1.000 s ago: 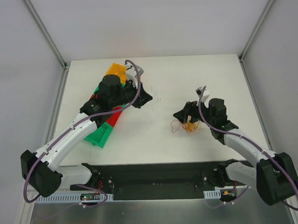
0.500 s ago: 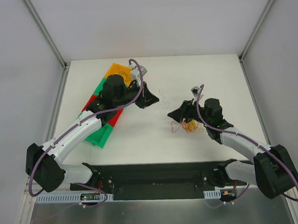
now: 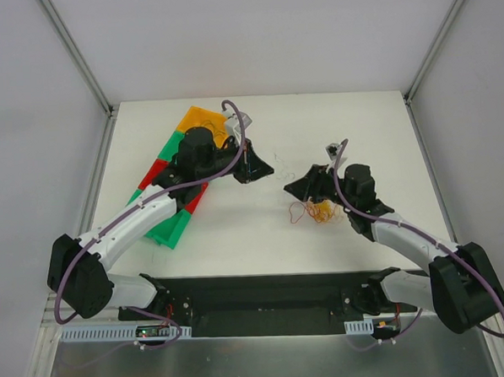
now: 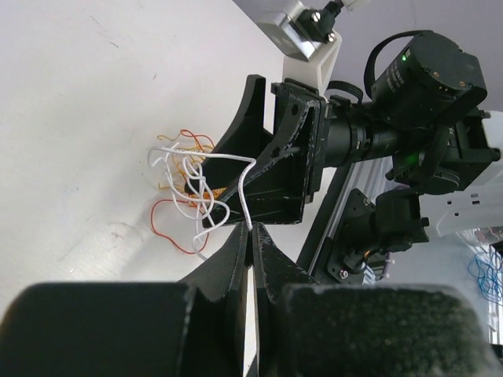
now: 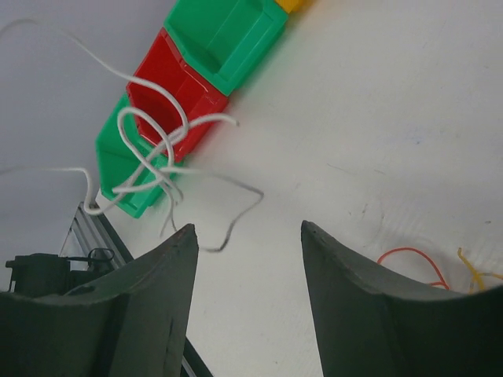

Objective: Untangle the cables

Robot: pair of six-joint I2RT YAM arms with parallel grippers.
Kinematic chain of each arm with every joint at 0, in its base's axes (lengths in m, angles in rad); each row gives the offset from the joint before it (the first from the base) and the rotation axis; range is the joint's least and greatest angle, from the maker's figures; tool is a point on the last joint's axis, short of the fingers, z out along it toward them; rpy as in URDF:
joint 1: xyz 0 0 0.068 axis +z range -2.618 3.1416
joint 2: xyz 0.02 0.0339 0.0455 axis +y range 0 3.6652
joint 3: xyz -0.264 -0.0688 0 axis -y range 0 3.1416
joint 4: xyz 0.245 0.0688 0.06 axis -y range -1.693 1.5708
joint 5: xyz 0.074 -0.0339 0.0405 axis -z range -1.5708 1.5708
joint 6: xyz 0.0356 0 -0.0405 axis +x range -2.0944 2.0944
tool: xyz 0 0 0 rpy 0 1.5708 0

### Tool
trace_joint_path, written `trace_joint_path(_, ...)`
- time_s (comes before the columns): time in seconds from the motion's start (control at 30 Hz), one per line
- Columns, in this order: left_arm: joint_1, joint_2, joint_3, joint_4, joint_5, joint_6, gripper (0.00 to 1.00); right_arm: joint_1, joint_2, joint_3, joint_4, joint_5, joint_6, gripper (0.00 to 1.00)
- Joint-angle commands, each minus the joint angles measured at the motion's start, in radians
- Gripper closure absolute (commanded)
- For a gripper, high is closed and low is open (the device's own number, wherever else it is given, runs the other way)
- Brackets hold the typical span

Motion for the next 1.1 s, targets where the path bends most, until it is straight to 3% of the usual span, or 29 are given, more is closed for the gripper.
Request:
trace_joint_path(0.0, 0.006, 0.002, -0.018, 0.086, 0.048, -0.034, 1.00, 0.013, 0.035, 0.084, 0.031, 0.035, 0.014, 0.43)
trace_joint_path(0.1, 0.004, 0.007, -0.030, 0.119, 0.067, -0.054, 1.00, 0.030, 0.079, 0.111, 0.029, 0.067, 0.009, 0.46)
trace_joint_path(0.2, 0.006, 0.004, -0.039, 0.129, 0.072, -0.060, 1.00, 0.053, 0.113, 0.142, -0.039, 0.142, -0.033, 0.58)
trace_joint_path(0.43, 0.006, -0.010, -0.036, 0.136, 0.097, -0.073, 1.00, 0.094, 0.123, 0.128, -0.122, 0.431, -0.119, 0.85)
trace_joint_path(0.5, 0.006, -0.019, -0.023, 0.107, 0.083, -0.053, 1.00, 0.098, 0.109, 0.128, -0.193, 0.574, -0.124, 0.91)
trace_joint_path(0.73, 0.021, -0.108, -0.001, 0.023, 0.006, 0.015, 1.00, 0.088, 0.021, 0.102, -0.377, 0.941, -0.142, 0.85)
trace_joint_path(0.87, 0.027, -0.153, 0.011, 0.002, -0.017, 0.033, 1.00, 0.072, -0.003, 0.085, -0.400, 0.995, -0.141, 0.82)
trace_joint_path(1.07, 0.052, -0.252, 0.017, -0.067, -0.127, 0.093, 1.00, -0.001, -0.017, 0.056, -0.417, 0.947, -0.123, 0.76)
